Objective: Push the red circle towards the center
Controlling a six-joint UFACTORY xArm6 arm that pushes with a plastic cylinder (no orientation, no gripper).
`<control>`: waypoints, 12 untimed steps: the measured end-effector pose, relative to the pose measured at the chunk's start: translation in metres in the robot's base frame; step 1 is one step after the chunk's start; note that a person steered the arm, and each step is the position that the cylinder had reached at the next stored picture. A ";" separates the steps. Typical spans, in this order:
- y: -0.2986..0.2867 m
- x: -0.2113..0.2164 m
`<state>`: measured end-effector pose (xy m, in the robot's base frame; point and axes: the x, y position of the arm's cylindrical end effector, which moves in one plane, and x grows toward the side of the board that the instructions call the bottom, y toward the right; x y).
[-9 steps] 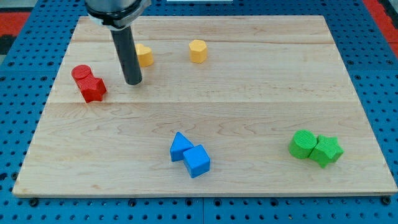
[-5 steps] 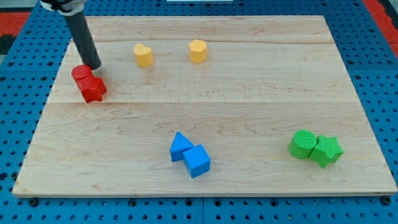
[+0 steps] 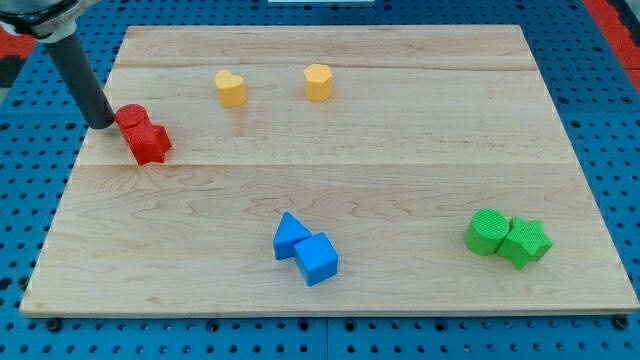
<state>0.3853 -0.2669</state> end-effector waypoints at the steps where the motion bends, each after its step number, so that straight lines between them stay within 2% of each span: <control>1: 0.026 0.004; 3: 0.037 -0.005; 6: 0.022 -0.011; 10: 0.158 -0.008; 12: 0.175 0.004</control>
